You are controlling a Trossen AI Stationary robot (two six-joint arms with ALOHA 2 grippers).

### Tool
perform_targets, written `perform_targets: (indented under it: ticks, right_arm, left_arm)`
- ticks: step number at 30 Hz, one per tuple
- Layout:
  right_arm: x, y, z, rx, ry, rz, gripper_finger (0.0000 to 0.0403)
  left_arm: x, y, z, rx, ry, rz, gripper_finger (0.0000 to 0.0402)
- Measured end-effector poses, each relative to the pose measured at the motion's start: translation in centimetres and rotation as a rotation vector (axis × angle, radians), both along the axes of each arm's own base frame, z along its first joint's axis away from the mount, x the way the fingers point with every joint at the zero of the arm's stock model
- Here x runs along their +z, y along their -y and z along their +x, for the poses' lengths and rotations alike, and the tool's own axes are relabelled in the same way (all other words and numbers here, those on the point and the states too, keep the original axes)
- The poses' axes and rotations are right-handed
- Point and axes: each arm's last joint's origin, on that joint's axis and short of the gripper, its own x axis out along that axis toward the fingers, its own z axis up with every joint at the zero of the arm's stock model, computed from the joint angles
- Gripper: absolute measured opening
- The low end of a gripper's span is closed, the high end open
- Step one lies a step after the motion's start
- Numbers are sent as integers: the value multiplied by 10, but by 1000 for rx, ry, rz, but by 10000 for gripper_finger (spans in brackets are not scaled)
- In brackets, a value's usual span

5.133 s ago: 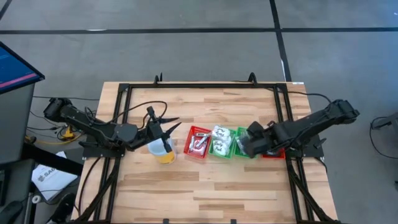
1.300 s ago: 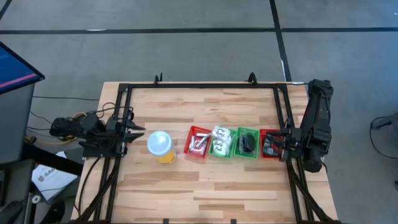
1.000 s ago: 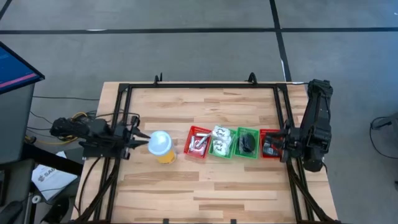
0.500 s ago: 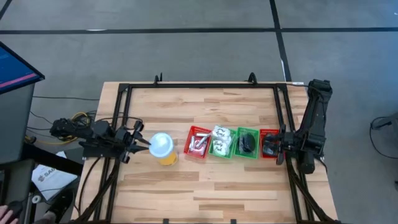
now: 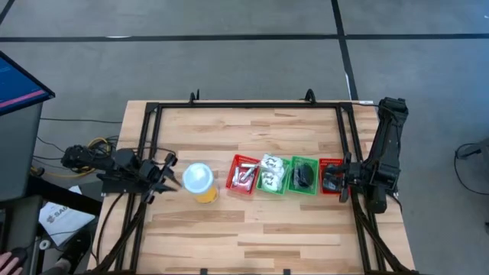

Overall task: Pick & Place Travel size toiletries
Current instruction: Return to Home Position

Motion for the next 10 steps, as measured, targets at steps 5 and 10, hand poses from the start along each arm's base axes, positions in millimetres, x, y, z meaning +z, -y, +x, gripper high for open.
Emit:
perform_targets:
  ticks: [5,10]
  right_arm:
    - [0,0,0,1,-3,0,76]
    - [0,0,0,2,-5,-1,76]
  left_arm:
    - [0,4,-2,-149,-18,-22,76]
    - [-12,7,-3,-265,-186,-58,76]
